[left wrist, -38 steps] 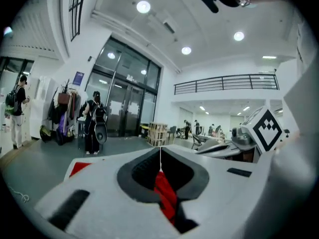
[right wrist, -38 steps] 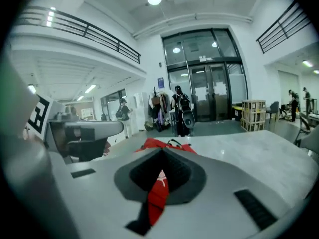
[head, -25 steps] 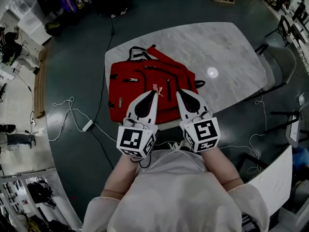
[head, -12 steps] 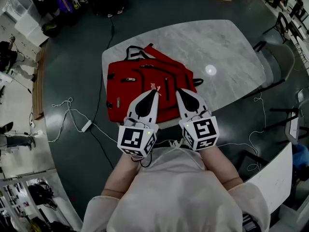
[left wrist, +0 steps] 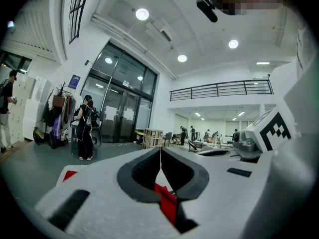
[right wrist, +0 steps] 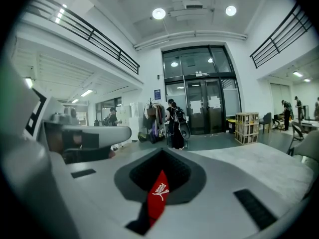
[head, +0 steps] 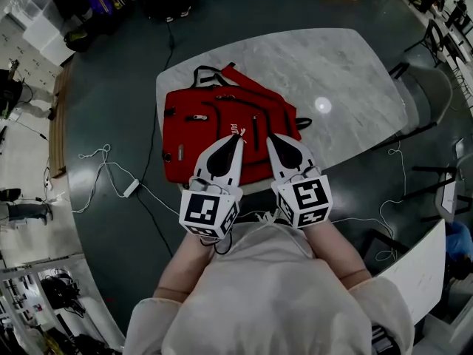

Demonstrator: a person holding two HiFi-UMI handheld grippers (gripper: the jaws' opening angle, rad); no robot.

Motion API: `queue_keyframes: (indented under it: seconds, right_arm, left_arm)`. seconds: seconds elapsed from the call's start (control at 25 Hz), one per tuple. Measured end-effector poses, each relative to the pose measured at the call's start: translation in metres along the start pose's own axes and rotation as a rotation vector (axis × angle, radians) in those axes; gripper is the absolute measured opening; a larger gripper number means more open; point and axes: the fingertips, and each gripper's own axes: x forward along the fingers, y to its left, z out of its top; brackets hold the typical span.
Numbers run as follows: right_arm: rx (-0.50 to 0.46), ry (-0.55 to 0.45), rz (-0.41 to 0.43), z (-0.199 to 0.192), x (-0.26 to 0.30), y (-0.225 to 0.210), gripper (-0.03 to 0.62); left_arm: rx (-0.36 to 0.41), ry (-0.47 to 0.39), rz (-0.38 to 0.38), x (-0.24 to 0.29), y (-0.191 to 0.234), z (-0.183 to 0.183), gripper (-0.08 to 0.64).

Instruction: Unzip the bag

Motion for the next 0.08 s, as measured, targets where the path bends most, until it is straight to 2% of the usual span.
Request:
queue_keyframes:
  seconds: [0.08]
  right_arm:
    - [0.001,0.003,0.001,-0.0008,0.0021,0.0009,0.027]
  left_arm:
    - [-0.001,0.001,0.004,0.0,0.0022,0.0001,0.021]
